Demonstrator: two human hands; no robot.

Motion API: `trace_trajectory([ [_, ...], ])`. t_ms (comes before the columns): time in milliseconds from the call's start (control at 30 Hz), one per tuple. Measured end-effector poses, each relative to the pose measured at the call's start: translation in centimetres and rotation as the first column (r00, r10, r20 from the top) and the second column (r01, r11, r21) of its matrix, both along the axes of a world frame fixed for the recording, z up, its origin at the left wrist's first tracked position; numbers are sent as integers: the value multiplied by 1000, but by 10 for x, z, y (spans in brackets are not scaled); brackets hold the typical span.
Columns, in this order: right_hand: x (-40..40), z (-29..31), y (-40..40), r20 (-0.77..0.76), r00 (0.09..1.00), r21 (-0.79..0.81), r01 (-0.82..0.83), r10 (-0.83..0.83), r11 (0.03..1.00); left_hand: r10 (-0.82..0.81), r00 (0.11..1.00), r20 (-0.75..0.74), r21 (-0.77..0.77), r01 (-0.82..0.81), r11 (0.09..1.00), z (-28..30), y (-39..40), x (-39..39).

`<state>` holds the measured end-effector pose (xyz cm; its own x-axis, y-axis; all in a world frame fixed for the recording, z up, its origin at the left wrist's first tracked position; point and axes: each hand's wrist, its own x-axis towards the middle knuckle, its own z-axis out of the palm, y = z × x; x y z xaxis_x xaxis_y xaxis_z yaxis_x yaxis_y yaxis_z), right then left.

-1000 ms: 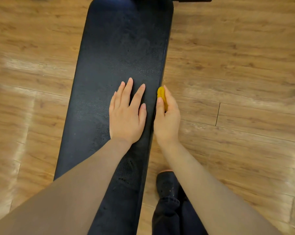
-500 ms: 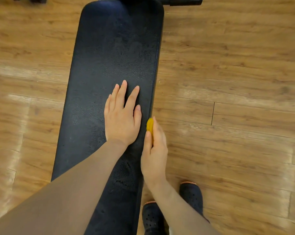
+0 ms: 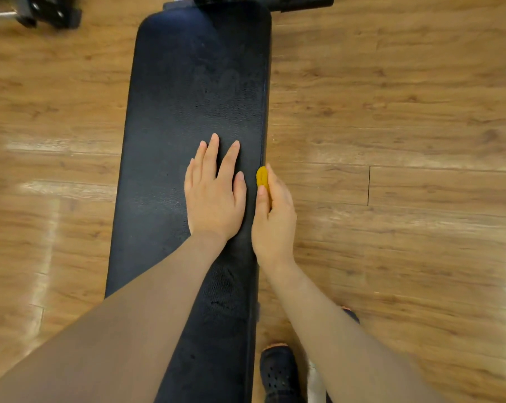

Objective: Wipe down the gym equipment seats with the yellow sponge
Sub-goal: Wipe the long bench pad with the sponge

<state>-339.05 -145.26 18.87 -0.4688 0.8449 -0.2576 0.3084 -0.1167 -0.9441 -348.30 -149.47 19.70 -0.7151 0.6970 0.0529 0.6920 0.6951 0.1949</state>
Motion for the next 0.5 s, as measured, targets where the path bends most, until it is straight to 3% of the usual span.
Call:
trace_trajectory([
  [200, 53, 4, -56, 25, 998, -63, -64, 65, 996, -11, 1000, -7, 3, 11, 1000, -1, 0, -1],
  [500, 37, 1, -22, -8, 1000, -52, -30, 30, 998, -50, 996, 75, -53, 54, 997, 7, -8, 0],
])
